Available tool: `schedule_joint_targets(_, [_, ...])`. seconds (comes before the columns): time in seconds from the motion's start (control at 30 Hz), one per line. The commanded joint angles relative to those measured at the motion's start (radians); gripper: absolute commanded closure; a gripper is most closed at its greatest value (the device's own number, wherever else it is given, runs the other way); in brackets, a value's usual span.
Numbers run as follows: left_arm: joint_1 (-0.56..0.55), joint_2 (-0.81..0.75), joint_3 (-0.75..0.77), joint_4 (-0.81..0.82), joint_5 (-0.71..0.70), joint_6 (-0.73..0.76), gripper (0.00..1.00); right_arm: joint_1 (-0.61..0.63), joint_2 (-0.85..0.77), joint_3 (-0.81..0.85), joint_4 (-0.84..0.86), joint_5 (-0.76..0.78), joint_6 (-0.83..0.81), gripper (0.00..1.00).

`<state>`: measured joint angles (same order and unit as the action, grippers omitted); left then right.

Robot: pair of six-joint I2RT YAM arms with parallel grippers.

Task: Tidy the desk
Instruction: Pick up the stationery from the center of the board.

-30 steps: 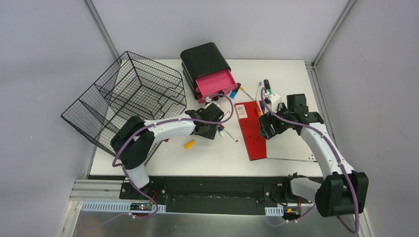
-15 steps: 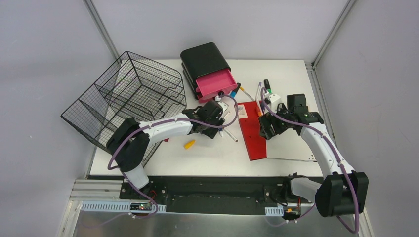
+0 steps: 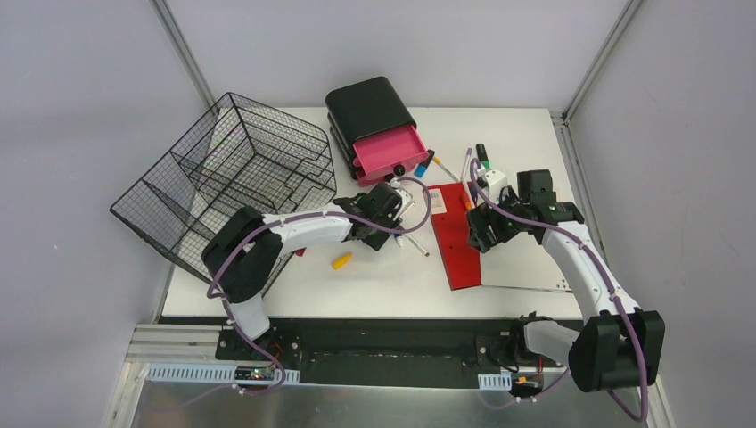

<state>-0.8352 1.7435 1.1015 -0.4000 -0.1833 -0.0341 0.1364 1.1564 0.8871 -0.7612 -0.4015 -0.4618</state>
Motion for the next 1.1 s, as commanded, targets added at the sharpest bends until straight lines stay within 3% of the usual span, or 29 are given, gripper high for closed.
schedule_joint_targets(0.0, [0.019,0.012,0.006,0.026,-0.019,0.025,0.54,0.008,-0.020,0.029,0.006,-0.016,-0.015,0.00])
schedule_joint_targets(0.17, [0.026,0.027,0.003,0.023,-0.007,0.022,0.59,0.009,-0.019,0.029,0.006,-0.017,-0.017,0.00])
schedule_joint_targets(0.3, [0.025,0.018,-0.001,0.017,0.017,0.003,0.70,0.009,-0.016,0.029,0.005,-0.019,-0.018,0.00])
schedule_joint_targets(0.7, [0.025,0.008,-0.047,0.026,0.133,-0.089,0.72,0.011,-0.019,0.032,0.003,-0.019,-0.021,0.00])
schedule_joint_targets(0.9, [0.025,-0.040,-0.053,0.021,0.145,-0.147,0.99,0.011,-0.024,0.033,-0.001,-0.033,-0.023,0.00])
schedule_joint_targets(1.07, [0.026,-0.137,-0.060,0.023,0.203,-0.196,1.00,0.011,-0.039,0.036,-0.007,-0.057,-0.024,0.00])
